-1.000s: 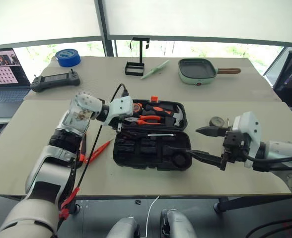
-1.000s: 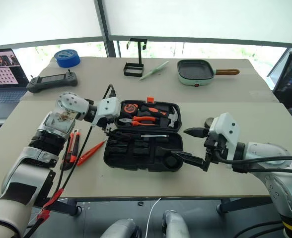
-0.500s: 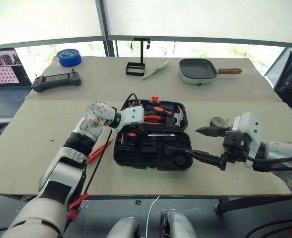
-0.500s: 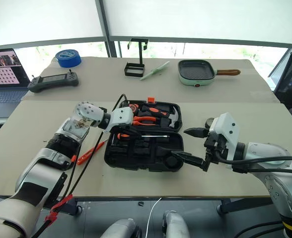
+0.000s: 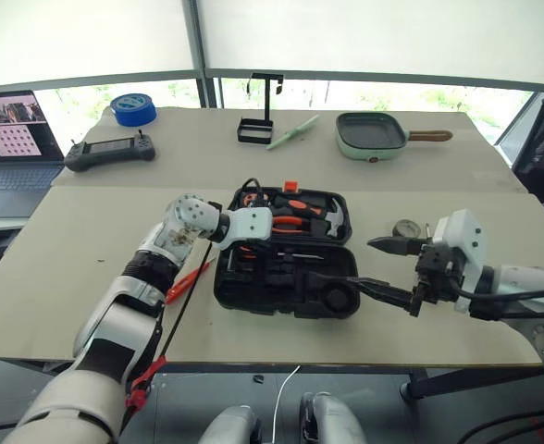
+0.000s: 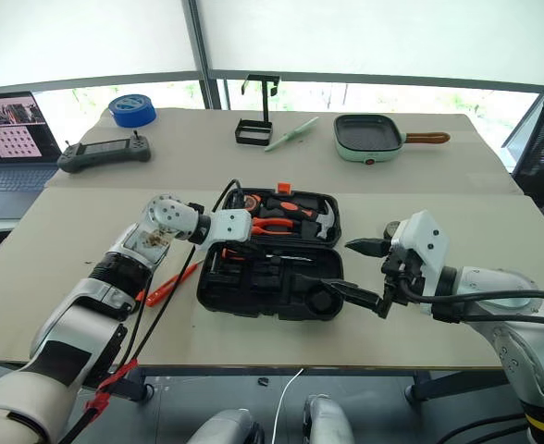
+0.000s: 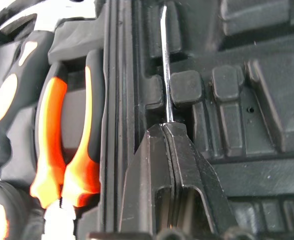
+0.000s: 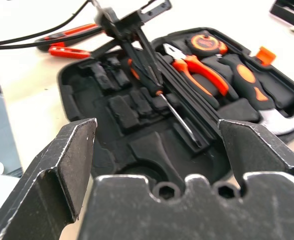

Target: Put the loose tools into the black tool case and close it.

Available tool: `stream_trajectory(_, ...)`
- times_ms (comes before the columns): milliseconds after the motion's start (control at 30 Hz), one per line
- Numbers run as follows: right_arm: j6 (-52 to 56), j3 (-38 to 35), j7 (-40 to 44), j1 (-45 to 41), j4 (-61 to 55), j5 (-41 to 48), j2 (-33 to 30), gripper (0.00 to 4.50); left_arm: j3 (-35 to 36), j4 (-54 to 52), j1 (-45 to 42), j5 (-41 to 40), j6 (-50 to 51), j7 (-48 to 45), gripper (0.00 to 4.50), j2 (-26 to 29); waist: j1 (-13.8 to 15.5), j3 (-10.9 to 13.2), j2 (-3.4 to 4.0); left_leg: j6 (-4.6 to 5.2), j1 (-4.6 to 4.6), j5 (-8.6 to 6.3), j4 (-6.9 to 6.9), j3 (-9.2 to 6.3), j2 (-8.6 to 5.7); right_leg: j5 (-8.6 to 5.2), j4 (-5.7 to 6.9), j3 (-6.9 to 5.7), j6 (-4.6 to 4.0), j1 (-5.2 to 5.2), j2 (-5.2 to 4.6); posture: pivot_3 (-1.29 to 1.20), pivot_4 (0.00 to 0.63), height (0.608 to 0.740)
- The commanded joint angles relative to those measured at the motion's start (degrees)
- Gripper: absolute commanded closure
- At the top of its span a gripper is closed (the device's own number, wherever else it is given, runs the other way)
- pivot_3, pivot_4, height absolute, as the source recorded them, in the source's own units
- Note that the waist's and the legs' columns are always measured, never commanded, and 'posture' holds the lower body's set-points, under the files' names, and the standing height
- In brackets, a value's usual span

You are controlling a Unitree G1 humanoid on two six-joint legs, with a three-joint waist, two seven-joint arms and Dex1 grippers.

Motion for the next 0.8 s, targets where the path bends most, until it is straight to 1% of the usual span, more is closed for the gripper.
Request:
stream_trajectory(33, -0.1, -5.7, -2.7, 3.1, -0.3, -1.1, 0.3, 0.0, 6.5, -7.3, -2.6, -9.4, 12.2, -4.1, 4.44, 0.3, 0.0, 0.0, 0.0, 0.0, -0.08, 0.0, 0.0, -0.01, 0.0, 0.0, 0.02, -0.02, 0.0, -0.06, 0.01, 0.0, 0.15, 0.74)
stream_trajectory(100, 1.0, -9.5, -5.7, 6.0, -0.2, -1.5, 1.3, 0.0, 10.5, -13.5, -3.0, -16.6, 23.6, -6.7, 3.94, 1.7, 0.0, 0.0, 0.0, 0.01, -0.19, 0.01, 0.01, -0.01, 0.0, 0.0, 0.08, -0.04, 0.0, -0.14, 0.01, 0.0, 0.15, 0.74)
stream_trajectory(133, 1.6, -11.6, -7.3, 7.4, -0.2, -1.5, 2.0, 0.0, 12.6, -16.9, -2.9, -20.2, 29.1, -7.7, 3.77, 2.6, -0.1, 0.0, 0.0, 0.01, -0.22, 0.01, 0.03, -0.03, 0.01, 0.0, 0.11, -0.05, 0.01, -0.15, 0.01, 0.0, 0.15, 0.74)
stream_trajectory(167, 2.2, -14.0, -9.0, 9.2, -0.4, -1.7, 2.9, 0.0, 15.0, -20.7, -2.4, -23.7, 34.1, -7.3, 3.35, 3.4, -0.2, 0.0, 0.0, 0.01, -0.23, 0.01, 0.03, -0.02, 0.0, 0.01, 0.11, -0.05, 0.01, -0.16, 0.01, 0.0, 0.15, 0.74)
stream_trajectory(233, 3.3, -17.8, -11.8, 12.1, -0.8, -2.0, 4.6, 0.0, 19.2, -27.3, -1.3, -28.9, 42.0, -3.6, 2.66, 4.1, -0.4, 0.0, 0.03, 0.01, -0.23, 0.01, 0.01, -0.05, 0.02, 0.01, 0.14, -0.05, 0.01, -0.18, 0.02, 0.0, 0.15, 0.74)
stream_trajectory(333, 5.5, -22.4, -16.5, 15.9, -1.9, -1.2, 8.1, 0.0, 23.3, -36.7, 2.2, -34.1, 49.3, 0.8, 1.63, 5.5, -0.3, -0.1, 0.11, -0.01, -0.1, 0.0, -0.02, -0.05, 0.02, 0.01, 0.02, 0.0, 0.01, -0.16, 0.02, 0.0, 0.15, 0.74)
stream_trajectory(367, 5.9, -23.1, -17.7, 17.2, -2.3, -1.4, 9.2, 0.0, 23.5, -39.4, 3.2, -36.6, 52.3, -0.4, 1.35, 6.7, -0.3, -0.1, 0.18, -0.01, -0.06, 0.0, -0.01, -0.04, 0.02, 0.0, 0.03, 0.01, 0.0, -0.15, 0.02, 0.0, 0.15, 0.74)
stream_trajectory(400, 6.5, -23.3, -19.4, 18.1, -2.6, -1.6, 10.6, 0.0, 23.7, -42.0, 4.3, -39.2, 54.5, -1.7, 0.91, 7.7, -0.4, -0.1, 0.25, -0.02, 0.0, 0.0, -0.04, -0.04, 0.02, 0.0, 0.03, 0.04, 0.0, -0.1, 0.03, 0.0, 0.15, 0.74)
stream_trajectory(433, 6.6, -22.5, -21.2, 18.6, -2.7, -2.4, 12.1, 0.0, 23.6, -44.6, 5.5, -41.3, 56.0, -2.6, 0.67, 8.6, -0.4, -0.1, 0.26, -0.02, 0.08, 0.0, -0.08, -0.03, 0.02, -0.01, 0.05, 0.07, -0.01, -0.07, 0.04, 0.0, 0.15, 0.74)
stream_trajectory(467, 6.6, -21.8, -22.4, 18.8, -2.7, -3.0, 13.0, 0.0, 23.4, -46.3, 6.3, -42.7, 56.8, -2.8, 0.29, 9.2, -0.4, -0.1, 0.27, -0.03, 0.18, 0.0, -0.11, -0.02, 0.02, -0.02, 0.1, 0.11, -0.03, -0.02, 0.06, 0.0, 0.15, 0.74)
stream_trajectory(500, 6.2, -20.4, -24.1, 18.3, -1.9, -4.2, 14.4, 0.0, 23.3, -47.8, 7.2, -43.7, 57.3, -2.8, 0.13, 9.8, -0.5, -0.1, 0.28, -0.04, 0.21, 0.0, -0.12, 0.01, 0.02, -0.02, 0.1, 0.15, -0.04, 0.01, 0.08, 0.0, 0.15, 0.74)
stream_trajectory(567, 5.5, -18.1, -26.2, 16.8, 0.0, -6.2, 16.0, 0.0, 22.7, -49.7, 8.6, -44.7, 57.3, -2.9, 0.13, 10.6, -0.7, -0.1, 0.29, -0.05, 0.37, 0.0, -0.11, 0.06, 0.01, -0.02, 0.1, 0.24, -0.04, 0.11, 0.1, 0.0, 0.15, 0.74)
stream_trajectory(633, 4.4, -15.8, -27.5, 15.1, 2.6, -8.4, 17.1, 0.0, 22.0, -50.8, 9.6, -45.4, 57.1, -3.4, 0.13, 11.8, -1.0, -0.1, 0.33, -0.06, 0.72, 0.0, -0.23, 0.07, 0.01, -0.04, 0.04, 0.28, -0.03, 0.44, 0.1, 0.0, 0.15, 0.74)
stream_trajectory(800, 0.0, -10.3, -28.4, 8.3, 15.4, -14.1, 19.3, 0.0, 20.4, -52.1, 11.1, -45.6, 55.8, -3.9, 0.13, 14.3, -1.6, -0.1, 0.38, -0.08, 1.25, 0.01, -0.78, 0.16, 0.01, -0.12, -0.11, 0.4, -0.03, 0.75, 0.14, 0.0, 0.15, 0.74)
